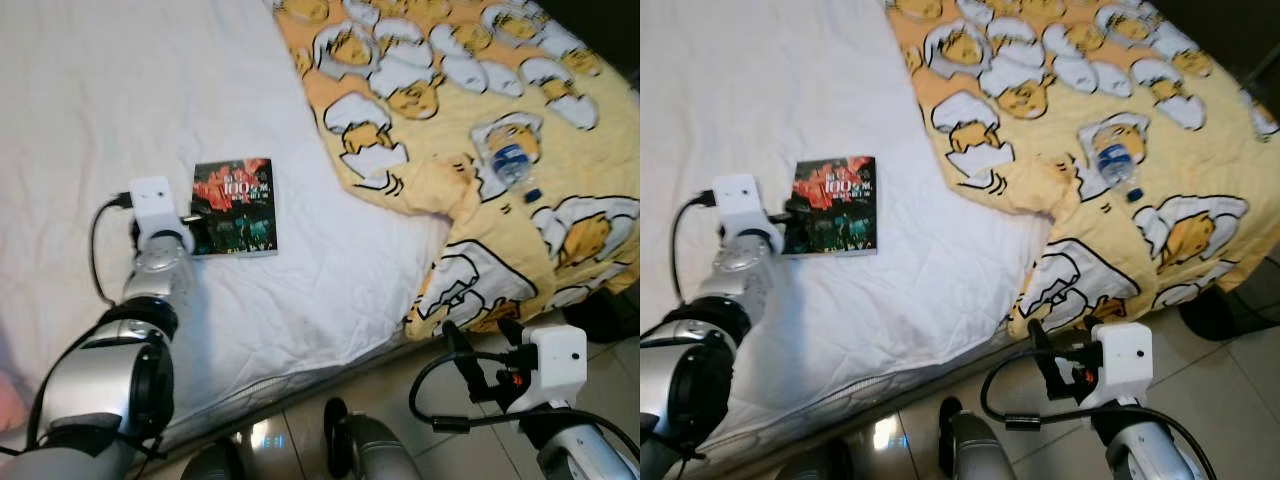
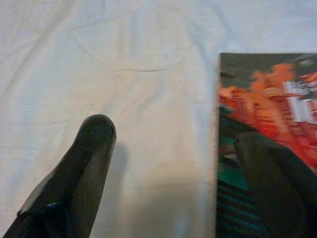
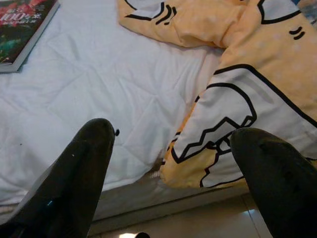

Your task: Clean up the room

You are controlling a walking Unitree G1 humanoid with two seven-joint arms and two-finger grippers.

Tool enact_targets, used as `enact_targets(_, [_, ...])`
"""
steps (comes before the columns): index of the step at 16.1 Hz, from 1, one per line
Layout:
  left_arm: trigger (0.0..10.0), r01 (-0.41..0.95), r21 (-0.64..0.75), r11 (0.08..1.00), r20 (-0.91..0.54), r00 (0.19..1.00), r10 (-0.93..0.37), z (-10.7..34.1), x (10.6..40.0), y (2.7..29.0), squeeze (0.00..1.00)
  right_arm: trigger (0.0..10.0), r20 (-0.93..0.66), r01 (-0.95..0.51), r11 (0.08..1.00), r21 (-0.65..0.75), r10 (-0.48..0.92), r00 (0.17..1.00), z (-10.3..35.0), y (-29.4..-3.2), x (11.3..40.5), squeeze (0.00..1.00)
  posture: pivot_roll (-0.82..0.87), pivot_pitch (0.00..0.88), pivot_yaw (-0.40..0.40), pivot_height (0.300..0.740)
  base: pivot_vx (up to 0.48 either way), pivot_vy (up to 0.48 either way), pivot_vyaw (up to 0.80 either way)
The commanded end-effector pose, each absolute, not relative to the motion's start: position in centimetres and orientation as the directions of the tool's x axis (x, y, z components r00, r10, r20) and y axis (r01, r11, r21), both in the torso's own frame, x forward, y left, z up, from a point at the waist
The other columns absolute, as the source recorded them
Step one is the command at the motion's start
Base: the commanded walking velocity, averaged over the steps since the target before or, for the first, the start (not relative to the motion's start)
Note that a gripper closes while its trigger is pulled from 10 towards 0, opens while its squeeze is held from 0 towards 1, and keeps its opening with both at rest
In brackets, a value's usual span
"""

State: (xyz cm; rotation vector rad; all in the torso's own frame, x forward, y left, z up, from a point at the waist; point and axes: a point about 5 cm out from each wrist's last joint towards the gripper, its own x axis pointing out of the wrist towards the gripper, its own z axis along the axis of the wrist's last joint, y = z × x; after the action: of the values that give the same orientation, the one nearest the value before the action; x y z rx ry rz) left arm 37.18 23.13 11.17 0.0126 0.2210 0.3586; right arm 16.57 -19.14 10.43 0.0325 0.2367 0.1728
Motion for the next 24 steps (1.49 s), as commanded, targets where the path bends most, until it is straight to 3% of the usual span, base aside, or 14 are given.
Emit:
enact_targets(1, [10.0, -0.339, 0.05, 0.94, -0.251, 0.906, 0.34, 9.8, 36.6, 22.6, 0.0, 10.0, -0.245, -0.158, 0.986, 0.057, 0.167, 0.955, 10.6, -19.3, 16.1, 0.0, -0.44, 0.301, -0.088, 0.74, 0.0, 0.0, 0.0])
enact_targets(4, [10.0, -0.27, -0.181, 0.946, -0.264, 0.94, 0.218, 9.5, 36.9, 20.7, 0.0, 10.0, -0.253, -0.131, 0.989, 0.069, 0.145, 0.957, 10.7, -19.4, 16.0, 0.0, -0.44, 0.29, -0.076, 0.74, 0.0, 0.0, 0.0])
enact_targets(8, [10.0, -0.243, -0.134, 0.961, -0.296, 0.935, 0.195, 8.3, 36.4, 19.9, 0.0, 10.0, -0.263, -0.14, 0.987, 0.074, 0.155, 0.952, 10.5, -19.1, 16.3, 0.0, -0.43, 0.29, -0.076, 0.74, 0.0, 0.0, 0.0])
enact_targets(10, [10.0, -0.258, -0.038, 0.965, -0.432, 0.875, 0.217, 5.7, 34.9, 19.7, 0.0, 10.0, -0.271, -0.142, 0.987, 0.07, 0.156, 0.95, 10.6, -19.3, 16.3, 0.0, -0.44, 0.29, -0.086, 0.74, 0.0, 0.0, 0.0])
enact_targets(11, [10.0, -0.268, -0.059, 0.962, -0.483, 0.851, 0.207, 4.8, 34.4, 19.3, 0.0, 10.0, -0.276, -0.145, 0.987, 0.065, 0.158, 0.948, 10.6, -19.4, 16.2, 0.0, -0.45, 0.289, -0.09, 0.74, 0.0, 0.0, 0.0])
enact_targets(12, [7.2, -0.258, -0.115, 0.959, -0.503, 0.848, 0.168, 4.3, 34.2, 18.6, 0.0, 10.0, -0.277, -0.147, 0.987, 0.062, 0.159, 0.948, 10.6, -19.5, 16.3, 0.0, -0.45, 0.284, -0.095, 0.74, 0.0, 0.0, 0.0])
enact_targets(13, [0.0, -0.245, -0.187, 0.951, -0.51, 0.852, 0.119, 4.1, 34.1, 17.7, 0.0, 10.0, -0.275, -0.147, 0.987, 0.058, 0.157, 0.948, 10.7, -19.6, 16.4, 0.0, -0.46, 0.279, -0.094, 0.74, 0.0, 0.0, 0.0])
enact_targets(18, [0.0, -0.258, -0.502, 0.825, -0.456, 0.89, 0.001, 4.7, 34.7, 15.9, 0.0, 10.0, -0.249, -0.104, 0.993, 0.053, 0.114, 0.962, 10.8, -20.4, 17.7, 0.0, -0.47, 0.223, -0.048, 0.74, 0.0, 0.0, 0.0])
enact_targets(24, [0.0, -0.108, -0.545, 0.831, -0.417, 0.895, -0.157, 4.4, 34.5, 13.0, 0.0, 10.0, -0.14, -0.073, 0.989, 0.127, 0.091, 0.986, 10.9, -19.8, 22.8, 0.0, -0.4, 0.067, 0.037, 0.74, 0.0, 0.0, 0.0])
